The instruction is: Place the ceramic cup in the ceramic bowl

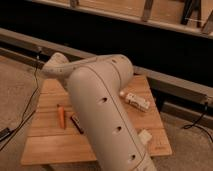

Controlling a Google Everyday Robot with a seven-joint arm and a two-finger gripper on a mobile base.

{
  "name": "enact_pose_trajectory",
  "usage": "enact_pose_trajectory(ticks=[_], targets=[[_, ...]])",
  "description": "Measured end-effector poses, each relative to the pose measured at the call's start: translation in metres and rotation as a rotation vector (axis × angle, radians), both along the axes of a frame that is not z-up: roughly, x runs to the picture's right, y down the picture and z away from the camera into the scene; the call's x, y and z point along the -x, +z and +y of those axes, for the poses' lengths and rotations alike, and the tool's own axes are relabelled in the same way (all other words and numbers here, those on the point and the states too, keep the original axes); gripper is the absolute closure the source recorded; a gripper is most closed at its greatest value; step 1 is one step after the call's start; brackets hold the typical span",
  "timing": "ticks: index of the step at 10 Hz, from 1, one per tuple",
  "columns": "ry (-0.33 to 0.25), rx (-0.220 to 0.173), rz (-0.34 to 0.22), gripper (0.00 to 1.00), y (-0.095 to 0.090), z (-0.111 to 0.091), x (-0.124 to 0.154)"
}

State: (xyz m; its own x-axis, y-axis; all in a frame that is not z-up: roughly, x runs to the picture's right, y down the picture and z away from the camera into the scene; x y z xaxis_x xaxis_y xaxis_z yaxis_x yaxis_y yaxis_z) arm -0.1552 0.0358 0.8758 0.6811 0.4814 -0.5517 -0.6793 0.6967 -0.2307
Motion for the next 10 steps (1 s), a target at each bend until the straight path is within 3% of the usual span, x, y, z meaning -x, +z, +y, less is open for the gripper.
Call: enact_pose_trajectory(ticks=[4,6,8,10], targets=[[0.018,-0.019,0.007,0.20,-0.005,-0.010,0.000],[0.062,-0.030,0.008,0.20,-0.015,-0.024,0.000],[0.152,-0.006,0.004,0.20,-0.034,-0.038,-0.002],[0.231,0.066,-0.021,0.20,-0.057,-0.045,-0.004]])
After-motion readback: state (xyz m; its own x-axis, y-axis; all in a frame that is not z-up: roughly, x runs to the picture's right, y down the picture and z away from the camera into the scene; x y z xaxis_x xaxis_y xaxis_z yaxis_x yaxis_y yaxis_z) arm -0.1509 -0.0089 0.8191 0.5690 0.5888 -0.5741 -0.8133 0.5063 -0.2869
